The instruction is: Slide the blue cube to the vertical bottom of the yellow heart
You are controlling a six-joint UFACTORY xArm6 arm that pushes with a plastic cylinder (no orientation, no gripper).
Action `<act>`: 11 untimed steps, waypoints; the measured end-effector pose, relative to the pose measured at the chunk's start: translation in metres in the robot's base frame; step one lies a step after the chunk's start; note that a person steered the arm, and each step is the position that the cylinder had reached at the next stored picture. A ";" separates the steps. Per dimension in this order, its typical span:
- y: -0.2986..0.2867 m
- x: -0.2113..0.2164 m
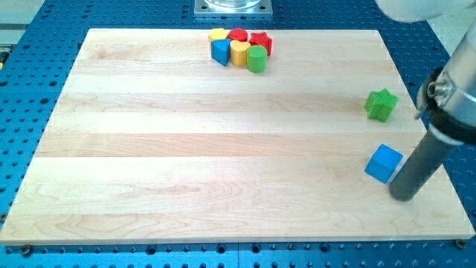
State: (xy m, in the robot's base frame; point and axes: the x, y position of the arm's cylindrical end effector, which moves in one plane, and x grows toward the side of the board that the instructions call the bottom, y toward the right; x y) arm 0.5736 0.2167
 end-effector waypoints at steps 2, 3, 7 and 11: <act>-0.038 0.009; -0.035 0.019; 0.019 -0.033; -0.090 -0.063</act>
